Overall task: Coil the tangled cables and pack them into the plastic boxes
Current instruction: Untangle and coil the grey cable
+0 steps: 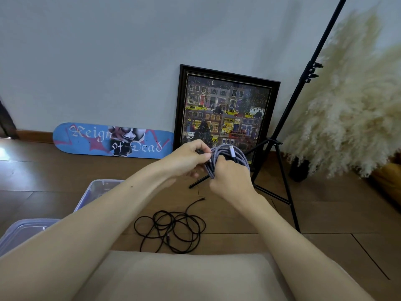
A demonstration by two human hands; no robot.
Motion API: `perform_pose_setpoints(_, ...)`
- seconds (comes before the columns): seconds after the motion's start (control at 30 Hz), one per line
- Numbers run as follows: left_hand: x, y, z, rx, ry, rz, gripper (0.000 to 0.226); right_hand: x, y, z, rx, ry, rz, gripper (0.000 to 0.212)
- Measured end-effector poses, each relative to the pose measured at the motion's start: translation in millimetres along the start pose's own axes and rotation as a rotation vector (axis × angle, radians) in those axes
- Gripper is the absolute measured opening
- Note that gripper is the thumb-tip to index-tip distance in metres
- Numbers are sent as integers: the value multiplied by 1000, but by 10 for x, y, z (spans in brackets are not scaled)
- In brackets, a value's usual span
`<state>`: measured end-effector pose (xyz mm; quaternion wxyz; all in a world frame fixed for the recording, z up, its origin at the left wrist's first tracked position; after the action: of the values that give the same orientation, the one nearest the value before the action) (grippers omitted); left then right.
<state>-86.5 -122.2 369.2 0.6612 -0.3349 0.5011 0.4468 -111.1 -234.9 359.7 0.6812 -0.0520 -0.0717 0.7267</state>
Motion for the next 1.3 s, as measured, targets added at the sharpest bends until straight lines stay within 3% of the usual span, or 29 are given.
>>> perform_pose_setpoints(0.2, 3, -6, 40, -7, 237, 20, 8, -12, -4, 40, -33, -33, -9, 22)
perform_pose_setpoints(0.53, 45, -33, 38, -100, 379, 117, 27, 20, 10, 57, -53, 18, 9, 30)
perform_pose_setpoints(0.77, 109, -5, 87, -10, 400, 273, 13, 72, 25, 50, -83, 100, 54, 30)
perform_pose_setpoints(1.03, 147, 39, 69, -105, 466, 300, 14, 64, 56, 21, -106, 87, 37, 24)
perform_pose_setpoints(1.2, 56, 86, 31, 24, 638, 222, 19, 21, 35, 71, -120, -119, 38, 27)
perform_pose_setpoints(1.3, 11, 92, 27, 93, 619, 161, 18, 2, 12, 70, -71, -172, 24, 28)
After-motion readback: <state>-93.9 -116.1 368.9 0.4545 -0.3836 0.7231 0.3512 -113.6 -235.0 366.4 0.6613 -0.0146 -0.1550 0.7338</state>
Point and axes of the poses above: each hand's wrist, its own y-axis away from the middle knuckle, its own z-axis out of the back of the hand, x = y × z, the point moved 4 cm from there along -y, towards the middle knuckle, and after that the axes turned 2 degrees about -z, right-handed, at the moved point
